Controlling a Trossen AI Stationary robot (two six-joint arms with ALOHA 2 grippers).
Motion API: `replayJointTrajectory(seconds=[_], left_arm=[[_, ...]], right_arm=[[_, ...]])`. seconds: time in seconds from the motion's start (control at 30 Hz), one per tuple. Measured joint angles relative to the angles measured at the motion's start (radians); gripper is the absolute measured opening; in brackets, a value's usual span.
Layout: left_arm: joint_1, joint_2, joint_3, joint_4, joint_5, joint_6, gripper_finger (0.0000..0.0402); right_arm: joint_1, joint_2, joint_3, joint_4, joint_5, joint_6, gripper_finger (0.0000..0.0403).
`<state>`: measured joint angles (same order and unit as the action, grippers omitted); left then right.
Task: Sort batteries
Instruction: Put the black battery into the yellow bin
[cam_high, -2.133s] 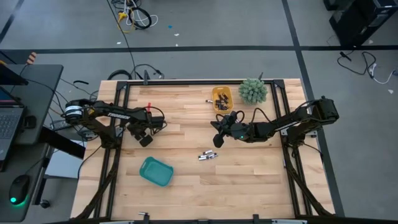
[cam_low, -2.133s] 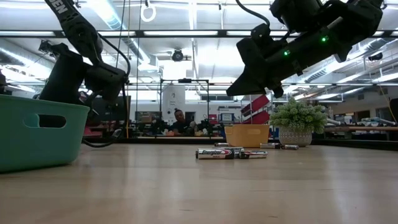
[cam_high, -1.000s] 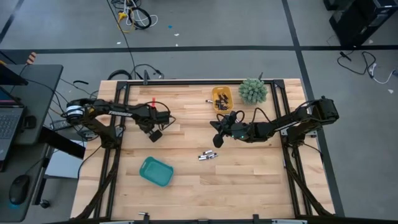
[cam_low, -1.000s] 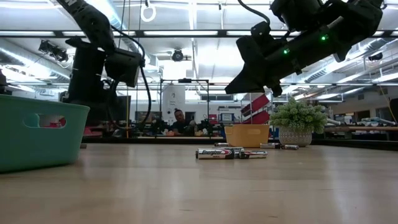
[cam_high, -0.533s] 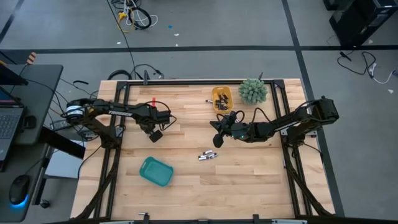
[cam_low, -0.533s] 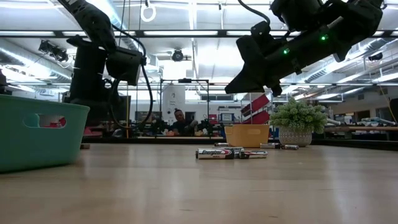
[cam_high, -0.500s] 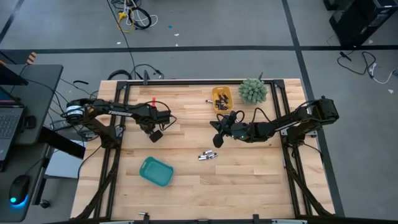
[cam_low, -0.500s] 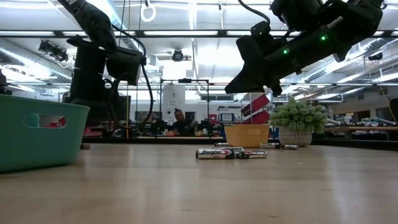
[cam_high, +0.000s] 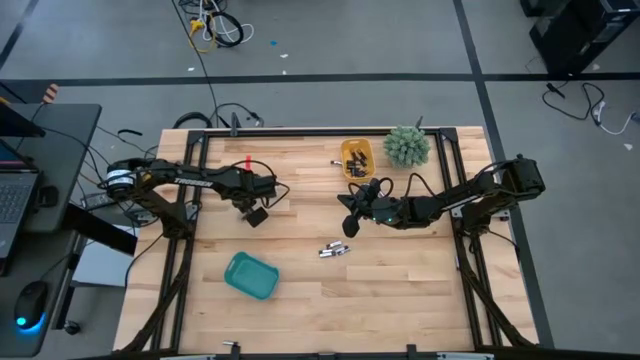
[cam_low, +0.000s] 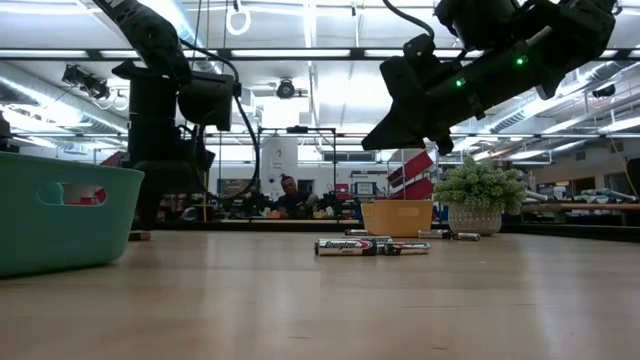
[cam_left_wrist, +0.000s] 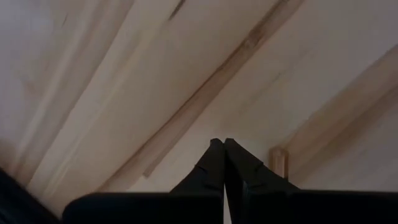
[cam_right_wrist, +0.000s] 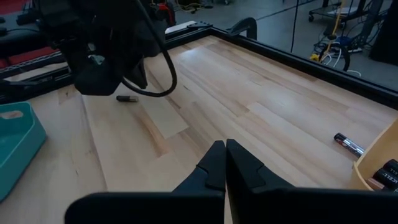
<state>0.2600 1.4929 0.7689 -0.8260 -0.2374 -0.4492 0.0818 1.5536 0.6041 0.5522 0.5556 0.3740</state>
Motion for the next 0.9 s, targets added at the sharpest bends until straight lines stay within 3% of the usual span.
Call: replayJointTrajectory(seconds=[0.27,0.9], left_arm=[[-0.013,0.0,0.001,0.079,-0.028,0.039,0.0],[-0.165,-0.009,0.061,-0.065,-0.065,-0.016,0.0]], right_arm=[[0.0,0.0,0.0,0.0,0.0,-0.001,0.0],[-0.015,0.0,0.0,0.002,-0.001,0.019,0.0]])
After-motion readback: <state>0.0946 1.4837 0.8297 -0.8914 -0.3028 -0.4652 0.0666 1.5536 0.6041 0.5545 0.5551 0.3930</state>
